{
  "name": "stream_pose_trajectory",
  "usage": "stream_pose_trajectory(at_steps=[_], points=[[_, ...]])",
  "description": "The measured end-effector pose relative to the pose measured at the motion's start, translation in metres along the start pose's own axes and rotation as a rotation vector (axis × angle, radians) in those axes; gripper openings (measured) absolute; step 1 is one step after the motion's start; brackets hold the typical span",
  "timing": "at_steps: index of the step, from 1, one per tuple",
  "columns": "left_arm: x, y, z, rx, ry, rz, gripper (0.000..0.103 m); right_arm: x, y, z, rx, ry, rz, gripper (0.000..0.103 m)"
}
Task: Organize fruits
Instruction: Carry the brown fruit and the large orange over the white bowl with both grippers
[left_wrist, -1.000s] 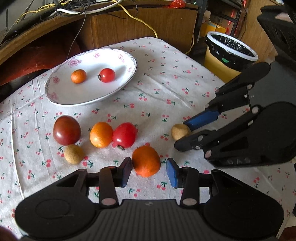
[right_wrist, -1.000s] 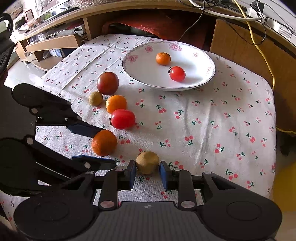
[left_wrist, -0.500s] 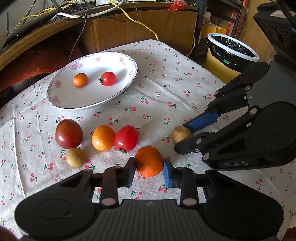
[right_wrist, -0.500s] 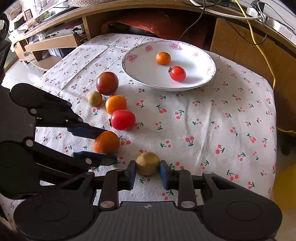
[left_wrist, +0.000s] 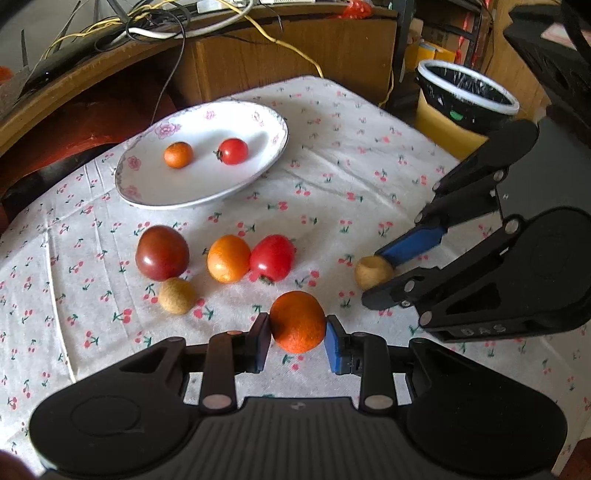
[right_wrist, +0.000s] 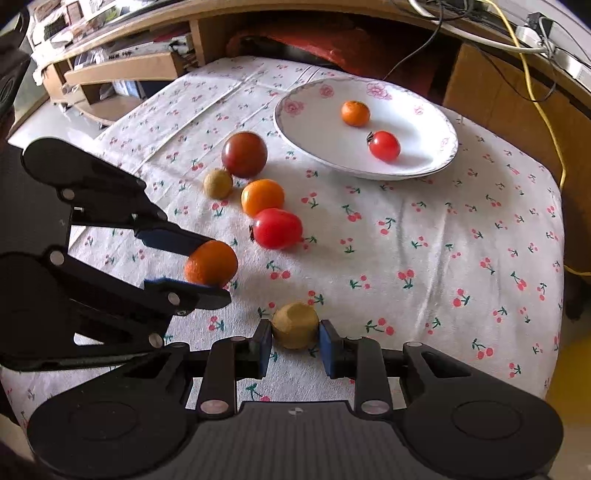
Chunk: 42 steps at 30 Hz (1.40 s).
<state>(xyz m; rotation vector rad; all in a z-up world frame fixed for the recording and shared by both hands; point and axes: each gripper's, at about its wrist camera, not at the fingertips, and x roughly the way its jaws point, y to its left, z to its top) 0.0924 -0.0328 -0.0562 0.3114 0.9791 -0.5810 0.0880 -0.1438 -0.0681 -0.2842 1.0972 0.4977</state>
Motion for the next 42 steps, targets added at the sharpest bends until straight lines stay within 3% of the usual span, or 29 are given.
stream_pose_trajectory(at_steps=[18,26,42], points=[[0.003,0.005,-0.003,-0.033,0.010,-0.017,0.041,0.000,-0.001,-0.001,0.006,-0.006,0.022,0.029],[0.000,0.006,-0.002,-0.039,0.001,-0.009,0.040,0.000,0.000,0.000,-0.001,0.001,0.007,0.023],[-0.008,0.006,0.007,-0.042,-0.029,-0.003,0.039,-0.010,-0.003,0.008,0.038,-0.035,0.015,0.022]])
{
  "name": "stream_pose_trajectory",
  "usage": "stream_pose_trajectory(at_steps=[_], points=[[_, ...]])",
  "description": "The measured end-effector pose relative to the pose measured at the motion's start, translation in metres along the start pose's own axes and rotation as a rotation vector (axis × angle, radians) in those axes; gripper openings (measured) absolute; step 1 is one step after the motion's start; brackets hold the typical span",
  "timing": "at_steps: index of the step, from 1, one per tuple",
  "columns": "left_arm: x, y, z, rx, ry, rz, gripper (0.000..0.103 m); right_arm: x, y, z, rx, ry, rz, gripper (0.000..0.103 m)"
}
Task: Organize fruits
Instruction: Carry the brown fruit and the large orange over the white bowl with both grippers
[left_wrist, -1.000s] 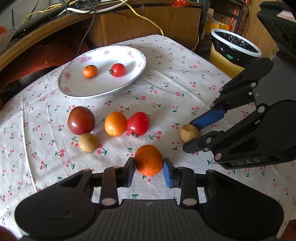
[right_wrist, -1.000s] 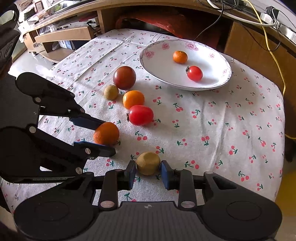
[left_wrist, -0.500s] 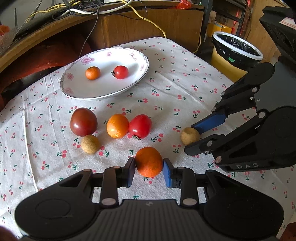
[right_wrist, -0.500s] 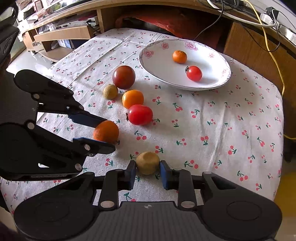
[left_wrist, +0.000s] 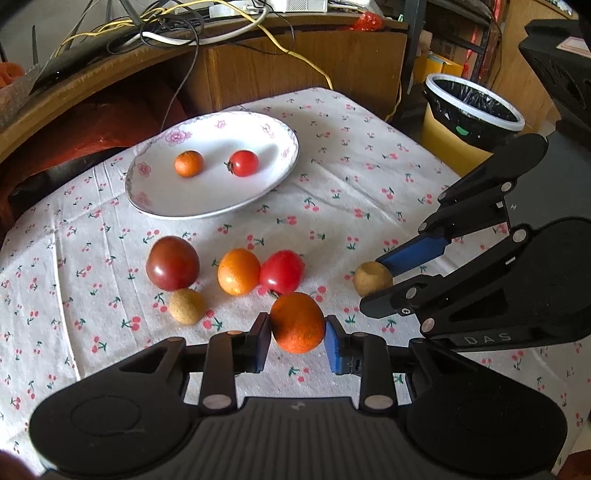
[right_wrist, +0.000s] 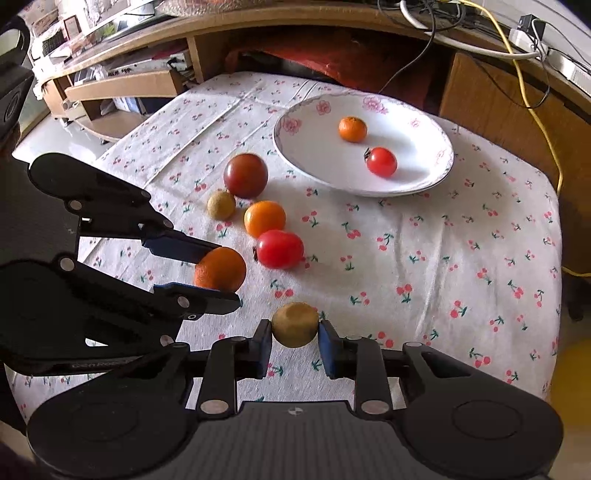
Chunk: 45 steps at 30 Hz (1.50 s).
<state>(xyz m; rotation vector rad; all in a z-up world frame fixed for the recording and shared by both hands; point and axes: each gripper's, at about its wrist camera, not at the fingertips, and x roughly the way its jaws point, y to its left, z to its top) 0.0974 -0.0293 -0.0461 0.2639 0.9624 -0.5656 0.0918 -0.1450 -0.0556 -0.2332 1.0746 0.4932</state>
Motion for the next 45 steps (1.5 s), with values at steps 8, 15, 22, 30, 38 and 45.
stream_pose_trajectory(at_steps=[8,15,22,30,38,45], points=[[-0.005,0.005,0.011,-0.009,-0.036,0.023,0.039,-0.007,-0.005,0.010,0.025,-0.042,-0.018,0.023],[-0.011,0.010,0.025,-0.012,-0.074,0.055,0.038,-0.013,-0.011,0.021,0.050,-0.086,-0.035,0.023],[-0.014,0.020,0.043,-0.030,-0.120,0.093,0.038,-0.018,-0.020,0.037,0.081,-0.145,-0.056,0.023],[-0.004,0.038,0.060,-0.085,-0.144,0.115,0.038,-0.012,-0.031,0.056,0.118,-0.191,-0.070,0.024],[0.013,0.056,0.069,-0.135,-0.133,0.125,0.037,0.006,-0.042,0.070,0.149,-0.196,-0.066,0.024],[0.027,0.067,0.072,-0.146,-0.113,0.131,0.037,0.023,-0.049,0.078,0.154,-0.182,-0.064,0.024]])
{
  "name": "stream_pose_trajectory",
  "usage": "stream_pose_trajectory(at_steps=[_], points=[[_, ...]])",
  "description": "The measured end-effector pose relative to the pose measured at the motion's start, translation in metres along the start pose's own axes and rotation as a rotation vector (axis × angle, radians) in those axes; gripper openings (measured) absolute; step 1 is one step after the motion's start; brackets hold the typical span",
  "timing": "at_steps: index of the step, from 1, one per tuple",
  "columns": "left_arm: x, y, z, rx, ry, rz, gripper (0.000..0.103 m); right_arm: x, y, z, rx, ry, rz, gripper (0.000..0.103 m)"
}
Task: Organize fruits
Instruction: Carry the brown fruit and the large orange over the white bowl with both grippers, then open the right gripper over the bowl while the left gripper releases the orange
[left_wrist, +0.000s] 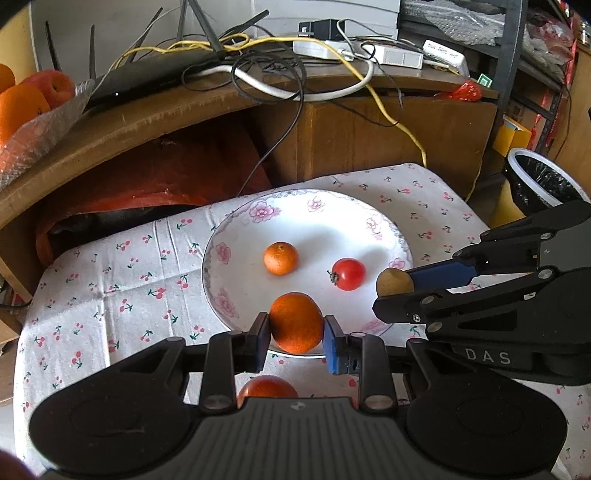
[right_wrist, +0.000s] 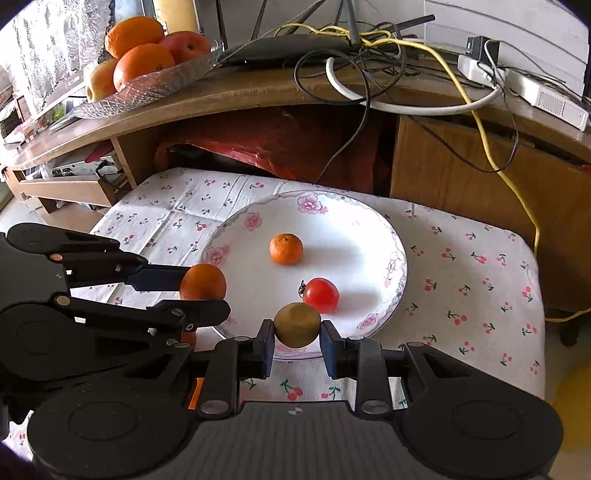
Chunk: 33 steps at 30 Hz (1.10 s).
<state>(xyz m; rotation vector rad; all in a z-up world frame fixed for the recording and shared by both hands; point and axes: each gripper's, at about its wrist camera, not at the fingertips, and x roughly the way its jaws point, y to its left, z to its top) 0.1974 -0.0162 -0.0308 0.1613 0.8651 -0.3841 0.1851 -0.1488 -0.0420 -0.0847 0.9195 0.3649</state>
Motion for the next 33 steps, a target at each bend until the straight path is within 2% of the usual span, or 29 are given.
stream_pose_trajectory(at_steps=[8,33], points=[[0.011,0.007,-0.001,-0.015,0.015,0.000,0.036,0.012,0.001,0.002,-0.007,0.008,-0.004,0.025],[0.017,0.009,0.001,-0.036,0.010,0.008,0.039,0.012,0.001,0.001,-0.003,-0.013,-0.031,0.027]])
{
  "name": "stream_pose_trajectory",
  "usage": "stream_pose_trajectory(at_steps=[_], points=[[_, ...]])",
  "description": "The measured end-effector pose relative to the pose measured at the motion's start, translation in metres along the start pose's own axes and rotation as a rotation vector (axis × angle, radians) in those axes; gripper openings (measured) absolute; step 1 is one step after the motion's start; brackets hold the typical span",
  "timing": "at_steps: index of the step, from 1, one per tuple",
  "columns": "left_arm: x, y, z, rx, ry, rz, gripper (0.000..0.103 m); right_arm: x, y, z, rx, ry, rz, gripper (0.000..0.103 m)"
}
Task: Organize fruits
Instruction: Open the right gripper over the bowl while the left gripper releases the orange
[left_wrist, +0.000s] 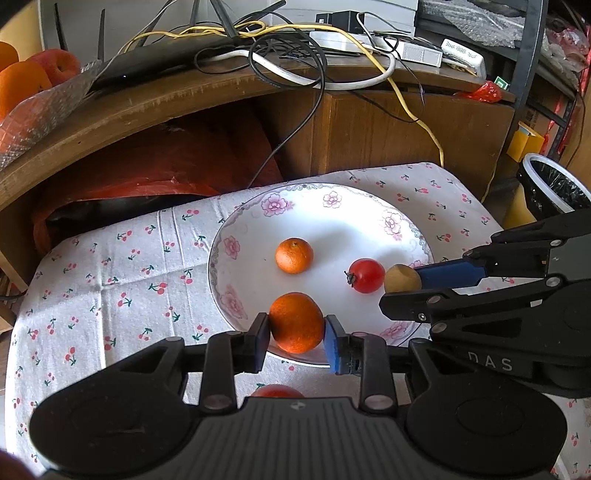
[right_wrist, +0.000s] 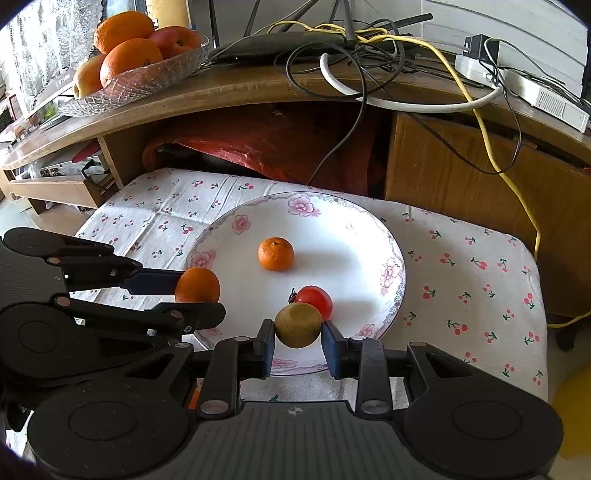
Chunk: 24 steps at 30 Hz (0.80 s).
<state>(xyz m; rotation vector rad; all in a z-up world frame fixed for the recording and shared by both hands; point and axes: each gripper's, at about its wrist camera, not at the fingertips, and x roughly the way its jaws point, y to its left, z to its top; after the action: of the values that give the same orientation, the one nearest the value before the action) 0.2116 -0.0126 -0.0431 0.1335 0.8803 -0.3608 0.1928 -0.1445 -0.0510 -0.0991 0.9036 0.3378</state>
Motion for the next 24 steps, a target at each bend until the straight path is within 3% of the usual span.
stream_pose_trajectory(at_steps=[24], points=[[-0.011,0.002,-0.001,0.011,-0.019,0.001,0.043,-0.011,0.001,-0.003,-0.007,-0.019,0.002,0.030]])
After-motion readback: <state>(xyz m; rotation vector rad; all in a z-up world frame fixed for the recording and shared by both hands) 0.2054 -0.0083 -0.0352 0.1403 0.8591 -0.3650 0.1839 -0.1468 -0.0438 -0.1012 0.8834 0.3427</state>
